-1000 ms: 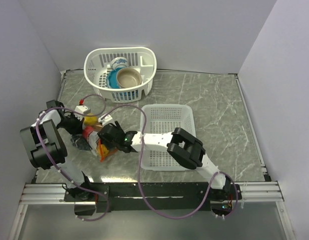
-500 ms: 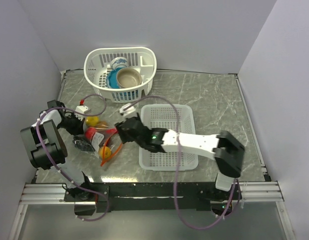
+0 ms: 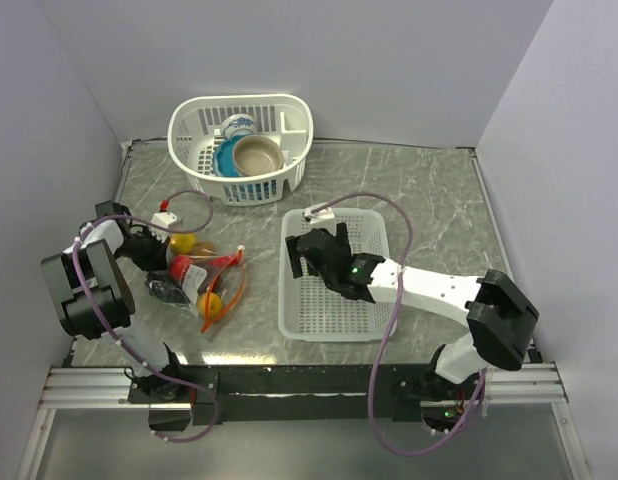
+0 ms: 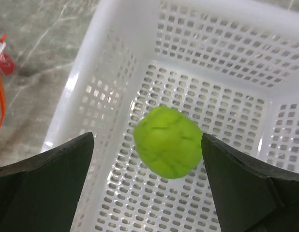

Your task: Open the zip-top bag and remove the fake food

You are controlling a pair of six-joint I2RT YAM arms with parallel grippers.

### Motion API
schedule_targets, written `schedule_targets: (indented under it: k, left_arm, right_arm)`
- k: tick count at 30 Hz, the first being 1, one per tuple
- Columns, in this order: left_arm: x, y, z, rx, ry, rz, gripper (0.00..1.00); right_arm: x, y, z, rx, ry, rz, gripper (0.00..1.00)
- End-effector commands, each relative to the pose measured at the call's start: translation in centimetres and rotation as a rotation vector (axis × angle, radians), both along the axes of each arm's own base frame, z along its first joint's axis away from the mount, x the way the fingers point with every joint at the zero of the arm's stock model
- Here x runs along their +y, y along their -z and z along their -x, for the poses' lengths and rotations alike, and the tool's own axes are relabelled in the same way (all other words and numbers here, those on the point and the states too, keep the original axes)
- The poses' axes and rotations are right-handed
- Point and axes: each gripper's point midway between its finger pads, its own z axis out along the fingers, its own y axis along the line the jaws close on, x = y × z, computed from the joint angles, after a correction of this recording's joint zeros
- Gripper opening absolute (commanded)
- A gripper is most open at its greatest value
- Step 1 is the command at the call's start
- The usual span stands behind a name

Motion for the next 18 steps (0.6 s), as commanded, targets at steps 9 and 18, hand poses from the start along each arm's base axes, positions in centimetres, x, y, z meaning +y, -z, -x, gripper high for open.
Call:
schedule_targets:
  k: [9, 18]
  left_arm:
    - [-0.2, -0.2, 0.2, 0.019, -0.008, 0.005, 0.01]
    - [-0.3, -0.7, 0.0, 0.015, -0.010, 0.012, 0.01]
  right_arm:
    - [12.8, -5.4, 6.8, -0.159, -0.403, -0.081, 0.74]
    - [21.4, 1.0, 9.7, -0.119, -0.607, -0.002, 0.64]
